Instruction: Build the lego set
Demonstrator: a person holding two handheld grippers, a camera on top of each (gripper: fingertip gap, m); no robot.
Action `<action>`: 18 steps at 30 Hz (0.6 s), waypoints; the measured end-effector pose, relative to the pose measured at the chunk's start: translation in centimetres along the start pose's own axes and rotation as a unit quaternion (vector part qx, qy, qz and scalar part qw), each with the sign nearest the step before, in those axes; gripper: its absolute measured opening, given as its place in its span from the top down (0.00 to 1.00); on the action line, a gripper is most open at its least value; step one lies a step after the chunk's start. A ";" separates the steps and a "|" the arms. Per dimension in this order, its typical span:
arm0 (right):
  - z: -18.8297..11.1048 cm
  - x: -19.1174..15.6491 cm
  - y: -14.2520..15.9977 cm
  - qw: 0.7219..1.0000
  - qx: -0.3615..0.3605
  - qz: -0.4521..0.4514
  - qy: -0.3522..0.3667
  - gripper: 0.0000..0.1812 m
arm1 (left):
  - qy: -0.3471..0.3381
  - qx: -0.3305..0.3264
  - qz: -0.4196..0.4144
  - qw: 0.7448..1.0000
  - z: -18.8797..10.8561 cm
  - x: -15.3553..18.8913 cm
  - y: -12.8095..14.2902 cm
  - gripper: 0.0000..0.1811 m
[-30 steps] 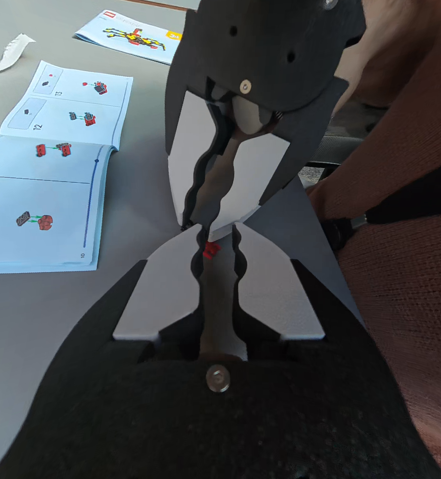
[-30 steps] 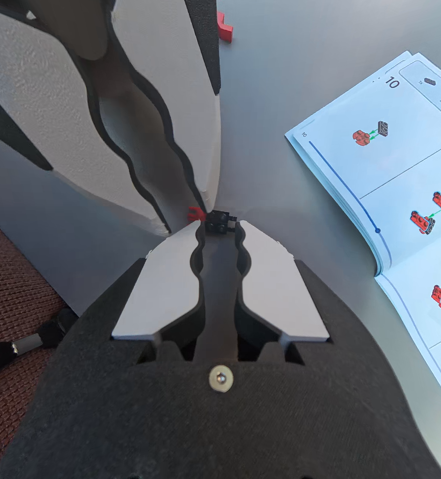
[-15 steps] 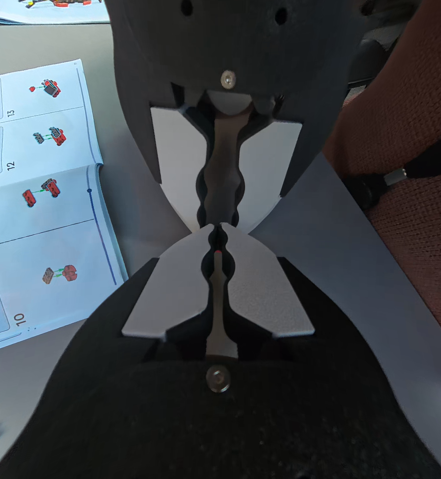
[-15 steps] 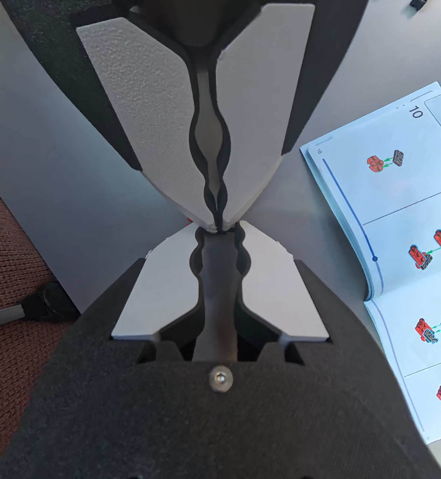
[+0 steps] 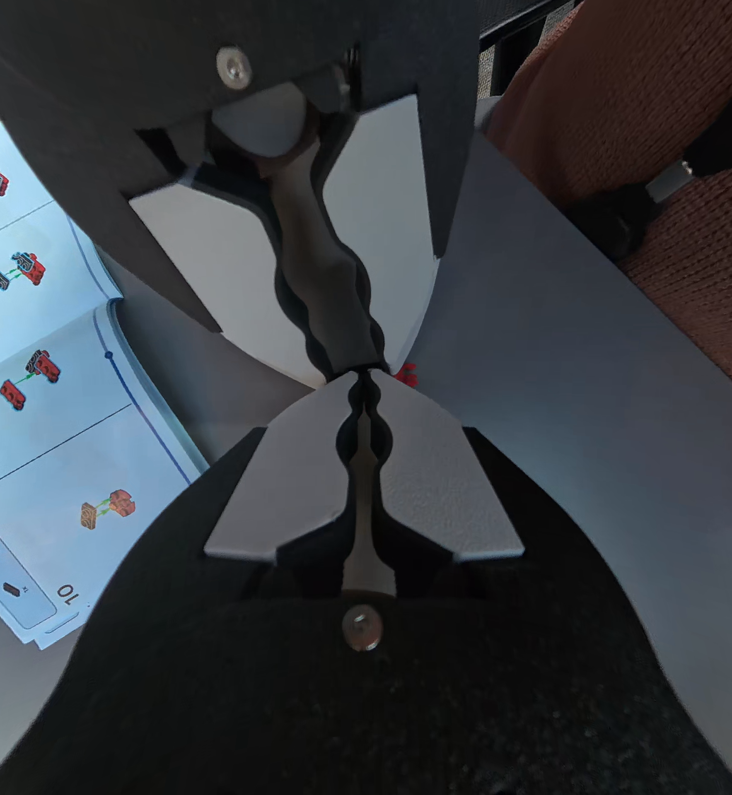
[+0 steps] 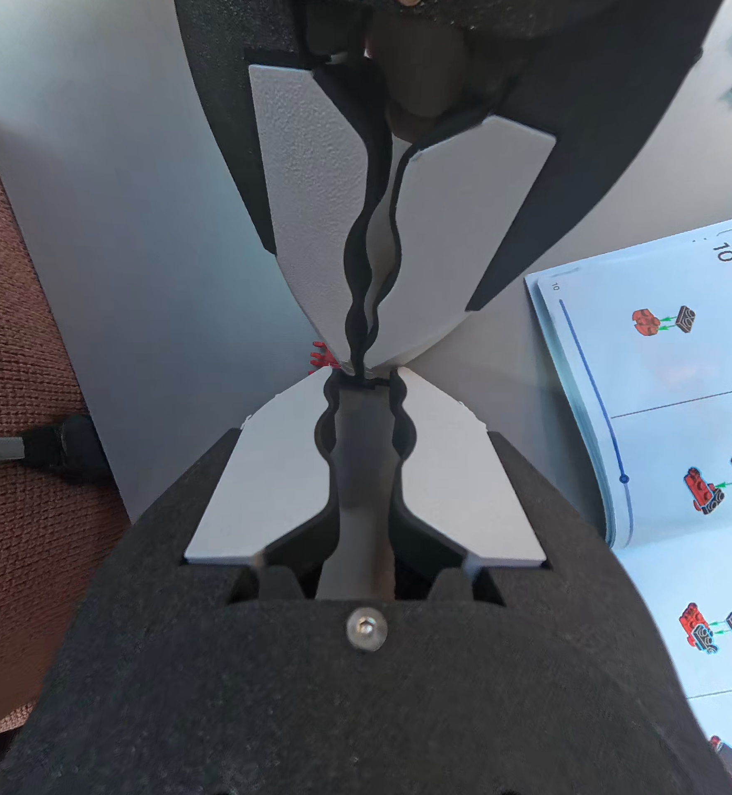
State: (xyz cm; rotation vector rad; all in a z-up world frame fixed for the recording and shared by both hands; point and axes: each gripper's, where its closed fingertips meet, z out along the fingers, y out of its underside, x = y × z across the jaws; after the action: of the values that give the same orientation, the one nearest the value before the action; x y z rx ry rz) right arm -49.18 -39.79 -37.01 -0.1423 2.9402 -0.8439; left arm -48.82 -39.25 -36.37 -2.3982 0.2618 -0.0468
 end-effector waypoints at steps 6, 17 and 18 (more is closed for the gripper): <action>0.0 0.0 -0.1 1.000 0.003 0.004 0.001 0.87 | -0.006 -0.004 -0.018 1.000 0.0 0.1 0.1 1.00; -0.8 -0.4 0.2 0.999 0.033 0.034 0.026 1.00 | -0.007 -0.015 -0.014 1.000 0.0 0.1 0.1 1.00; -0.5 -0.5 0.3 0.998 0.033 0.035 0.029 1.00 | -0.008 -0.017 -0.013 1.000 0.0 0.1 0.1 1.00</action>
State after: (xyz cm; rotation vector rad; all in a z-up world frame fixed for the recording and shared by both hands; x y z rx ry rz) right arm -48.80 -39.23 -36.69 -0.0098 2.9464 -0.9490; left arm -48.77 -39.32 -36.46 -2.4345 0.2259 -0.0342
